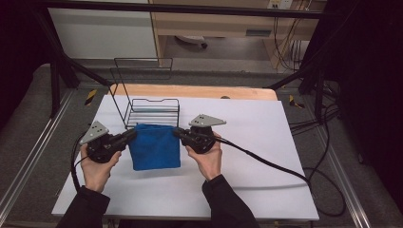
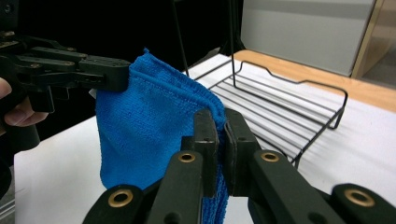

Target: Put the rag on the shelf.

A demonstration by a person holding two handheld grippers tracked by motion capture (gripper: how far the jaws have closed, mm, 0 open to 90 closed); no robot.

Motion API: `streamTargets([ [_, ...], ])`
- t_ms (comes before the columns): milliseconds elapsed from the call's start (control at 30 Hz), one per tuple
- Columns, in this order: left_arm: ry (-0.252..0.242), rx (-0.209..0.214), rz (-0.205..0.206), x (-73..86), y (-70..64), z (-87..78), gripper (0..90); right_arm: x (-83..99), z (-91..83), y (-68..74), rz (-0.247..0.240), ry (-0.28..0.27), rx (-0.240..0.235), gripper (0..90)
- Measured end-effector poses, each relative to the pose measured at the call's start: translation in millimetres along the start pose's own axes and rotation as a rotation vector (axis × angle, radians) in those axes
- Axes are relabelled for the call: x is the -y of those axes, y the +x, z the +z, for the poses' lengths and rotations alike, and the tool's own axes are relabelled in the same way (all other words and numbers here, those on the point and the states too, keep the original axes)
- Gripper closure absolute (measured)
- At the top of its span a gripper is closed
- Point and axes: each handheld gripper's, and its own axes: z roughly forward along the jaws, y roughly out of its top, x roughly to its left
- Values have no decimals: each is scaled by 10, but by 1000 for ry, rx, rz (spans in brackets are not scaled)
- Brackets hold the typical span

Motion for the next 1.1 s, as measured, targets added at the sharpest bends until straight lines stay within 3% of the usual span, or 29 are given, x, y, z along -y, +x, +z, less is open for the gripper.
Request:
streamTargets([
  [367,-64,-14,-2,-116,9,-78,848,-164,-15,79,-23,-52,2,860],
  [733,-132,-17,21,-298,-2,-157,849,-363,-100,149,-64,-121,13,860],
  [1100,-204,-29,31,-476,67,-225,850,-579,-108,258,-95,-182,28,861],
])
